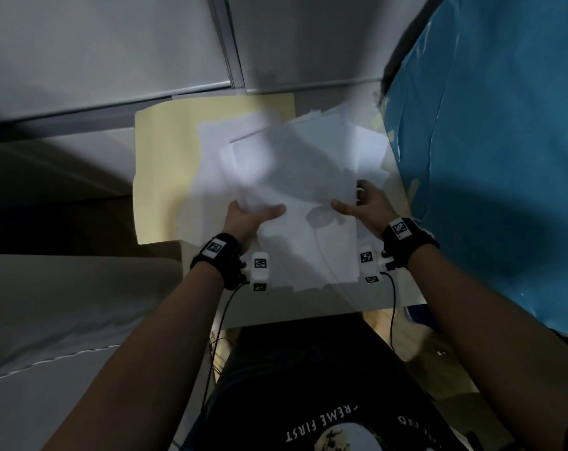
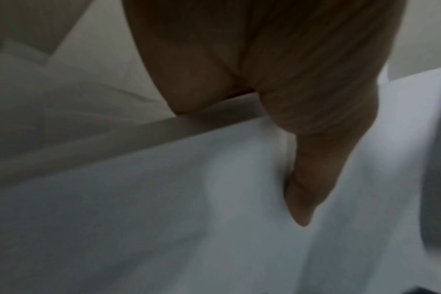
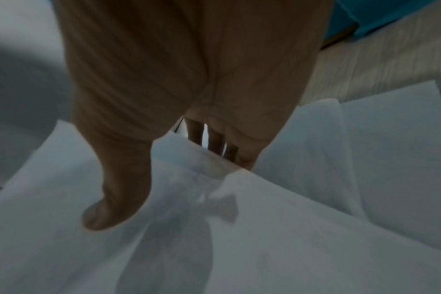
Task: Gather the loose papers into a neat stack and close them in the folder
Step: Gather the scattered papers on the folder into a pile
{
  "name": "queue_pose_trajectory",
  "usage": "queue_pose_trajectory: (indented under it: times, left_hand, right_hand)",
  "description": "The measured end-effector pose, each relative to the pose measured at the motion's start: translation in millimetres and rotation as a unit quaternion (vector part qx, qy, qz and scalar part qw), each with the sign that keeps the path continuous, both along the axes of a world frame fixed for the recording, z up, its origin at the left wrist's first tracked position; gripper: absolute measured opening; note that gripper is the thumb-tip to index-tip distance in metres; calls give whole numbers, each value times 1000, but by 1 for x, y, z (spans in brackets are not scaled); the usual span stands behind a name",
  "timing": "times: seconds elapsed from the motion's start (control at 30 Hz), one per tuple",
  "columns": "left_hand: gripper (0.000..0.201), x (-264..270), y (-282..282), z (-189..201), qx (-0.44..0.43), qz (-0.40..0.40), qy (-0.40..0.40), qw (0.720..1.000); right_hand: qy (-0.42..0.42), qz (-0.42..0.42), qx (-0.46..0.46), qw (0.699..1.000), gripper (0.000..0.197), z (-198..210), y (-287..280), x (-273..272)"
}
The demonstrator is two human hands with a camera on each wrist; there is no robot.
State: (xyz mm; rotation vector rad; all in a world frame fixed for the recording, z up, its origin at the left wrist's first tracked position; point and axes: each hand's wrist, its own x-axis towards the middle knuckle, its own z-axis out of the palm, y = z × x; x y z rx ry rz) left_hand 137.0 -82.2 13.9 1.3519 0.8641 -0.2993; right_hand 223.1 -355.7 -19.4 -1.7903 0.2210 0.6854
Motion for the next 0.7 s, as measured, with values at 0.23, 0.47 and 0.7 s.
queue_pose_trajectory:
  times: [0.23, 0.47, 0.7]
  left_hand:
    - [67, -12, 0, -27, 124, -110, 32, 986]
    - [58, -40, 28, -40, 47, 42, 17, 998]
    - [35, -48, 19, -34, 42, -36, 38, 998]
  right_hand:
    - [-48, 113, -38, 992, 65, -12, 35, -5]
    - [-11, -226, -28, 974, 87, -23, 10, 5]
    - [82, -55, 138, 985, 29, -6, 29, 9]
